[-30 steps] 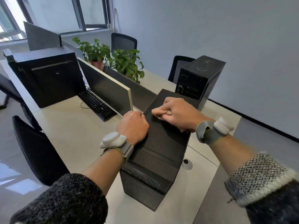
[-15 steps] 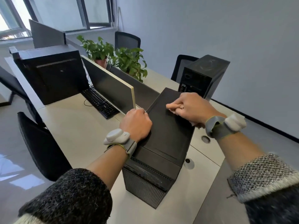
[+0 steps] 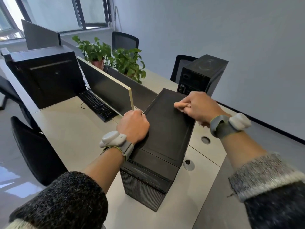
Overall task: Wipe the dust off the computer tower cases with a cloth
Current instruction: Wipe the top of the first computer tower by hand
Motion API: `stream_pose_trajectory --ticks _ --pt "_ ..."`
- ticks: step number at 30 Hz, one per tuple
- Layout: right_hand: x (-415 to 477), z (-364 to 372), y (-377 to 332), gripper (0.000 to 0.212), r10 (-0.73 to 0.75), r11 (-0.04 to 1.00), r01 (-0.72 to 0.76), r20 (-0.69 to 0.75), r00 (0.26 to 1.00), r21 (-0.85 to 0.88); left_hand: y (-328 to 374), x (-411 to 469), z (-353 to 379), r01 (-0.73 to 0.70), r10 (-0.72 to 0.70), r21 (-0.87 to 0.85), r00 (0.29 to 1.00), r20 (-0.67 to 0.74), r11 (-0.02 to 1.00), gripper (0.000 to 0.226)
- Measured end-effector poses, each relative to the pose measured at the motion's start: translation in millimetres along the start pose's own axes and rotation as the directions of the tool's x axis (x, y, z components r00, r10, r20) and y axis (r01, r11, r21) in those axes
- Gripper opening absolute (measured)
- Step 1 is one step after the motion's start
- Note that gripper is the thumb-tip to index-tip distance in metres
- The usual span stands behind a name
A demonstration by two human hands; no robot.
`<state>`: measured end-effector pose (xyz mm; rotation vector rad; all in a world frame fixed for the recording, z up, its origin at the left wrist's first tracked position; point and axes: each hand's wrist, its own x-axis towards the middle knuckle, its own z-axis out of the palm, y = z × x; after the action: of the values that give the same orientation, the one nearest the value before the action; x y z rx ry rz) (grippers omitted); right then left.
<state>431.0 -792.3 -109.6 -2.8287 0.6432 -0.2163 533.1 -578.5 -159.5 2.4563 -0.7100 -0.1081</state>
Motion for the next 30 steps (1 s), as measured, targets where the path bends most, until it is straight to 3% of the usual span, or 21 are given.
stream_pose_trajectory --ticks 2,4,6,8,10,14,16,18,21,23,26,30 --pt "11.2 3.3 1.8 0.021 0.128 0.99 -0.134 -0.113 0.985 -0.051 -3.2 3.4 3.4 0.018 -0.018 -0.011 1.0 -0.004 1.0 0.031" --pt "12.5 13.8 -8.5 0.023 0.116 0.987 -0.129 -0.131 0.985 -0.1 -4.0 6.5 7.4 0.041 -0.041 -0.019 0.999 -0.001 0.999 0.03" --pt "1.1 22.1 -24.0 0.024 -0.022 0.996 0.017 -0.047 0.999 -0.087 -6.0 7.3 7.4 0.048 -0.048 -0.009 0.999 -0.001 0.999 0.031" --pt "-18.9 18.6 -26.5 0.027 -0.187 0.981 0.185 0.05 0.981 0.052 -6.9 8.0 7.7 0.042 -0.042 -0.01 0.999 -0.003 0.999 0.031" --pt "-26.9 8.0 -14.8 0.031 -0.222 0.967 0.206 0.102 0.97 0.149 -7.8 8.3 8.0 0.038 -0.038 -0.009 0.999 -0.003 0.999 0.03" --pt "-2.6 2.4 20.2 0.028 0.089 0.995 -0.094 -0.115 0.989 -0.043 -6.4 7.7 7.7 0.026 -0.026 -0.006 1.0 -0.006 1.0 0.031" --pt "2.6 8.8 18.7 0.027 0.142 0.987 -0.153 -0.172 0.975 -0.056 -6.5 7.3 7.0 0.021 -0.021 -0.004 1.0 0.001 1.0 0.031" --pt "-3.6 18.1 6.7 0.024 0.078 0.996 -0.083 -0.11 0.991 -0.034 -7.0 7.4 6.8 0.017 -0.017 0.0 1.0 0.006 1.0 0.032" --pt "-32.0 21.3 -1.7 0.028 -0.14 0.984 0.142 -0.023 0.99 0.107 -7.2 7.8 7.9 0.016 -0.016 0.009 1.0 -0.001 1.0 0.033" --pt "-41.3 11.1 6.9 0.033 -0.178 0.969 0.17 0.028 0.984 0.178 -6.8 8.1 8.3 0.014 -0.014 0.017 1.0 -0.011 1.0 0.033" --pt "-19.4 3.7 34.9 0.027 -0.032 0.992 0.039 -0.062 0.998 0.119 -6.2 8.1 8.6 0.004 -0.004 0.028 1.0 -0.02 1.0 0.034" --pt "14.3 16.0 52.0 0.021 0.196 0.98 -0.185 -0.238 0.951 0.069 -6.3 8.9 10.7 0.004 -0.003 0.046 1.0 -0.029 0.999 0.033"
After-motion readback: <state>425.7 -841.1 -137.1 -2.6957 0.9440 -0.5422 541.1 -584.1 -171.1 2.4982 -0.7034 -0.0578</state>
